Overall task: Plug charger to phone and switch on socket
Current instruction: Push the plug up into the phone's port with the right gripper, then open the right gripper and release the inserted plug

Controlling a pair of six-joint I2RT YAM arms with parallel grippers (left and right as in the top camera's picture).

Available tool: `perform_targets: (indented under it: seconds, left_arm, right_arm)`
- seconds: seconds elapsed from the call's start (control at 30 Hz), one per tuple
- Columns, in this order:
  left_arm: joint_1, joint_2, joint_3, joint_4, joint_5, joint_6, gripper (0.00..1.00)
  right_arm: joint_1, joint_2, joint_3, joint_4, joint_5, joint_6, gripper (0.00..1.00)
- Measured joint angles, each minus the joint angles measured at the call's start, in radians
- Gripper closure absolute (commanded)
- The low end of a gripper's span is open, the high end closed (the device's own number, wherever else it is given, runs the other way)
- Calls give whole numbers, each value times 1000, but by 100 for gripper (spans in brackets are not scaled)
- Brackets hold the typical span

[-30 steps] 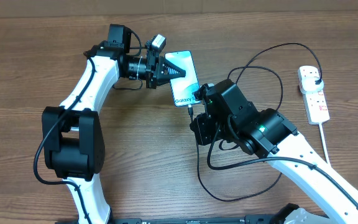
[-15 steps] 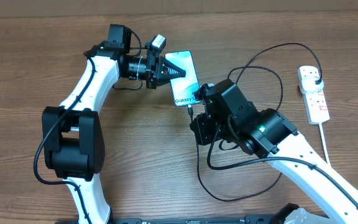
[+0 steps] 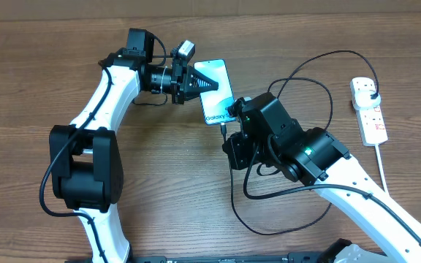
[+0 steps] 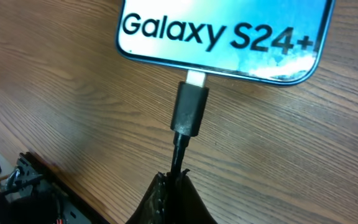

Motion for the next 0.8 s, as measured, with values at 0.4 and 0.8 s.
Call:
perform_targets:
  seconds: [0.4,0.8]
  left_arm:
    - [4,0,0,3,4,4,96]
    - [9,0,1,6,16,8,96]
  right_arm:
    - [5,0,-9,54,-9,0,96]
    - [5,0,-10,99,26,-1,96]
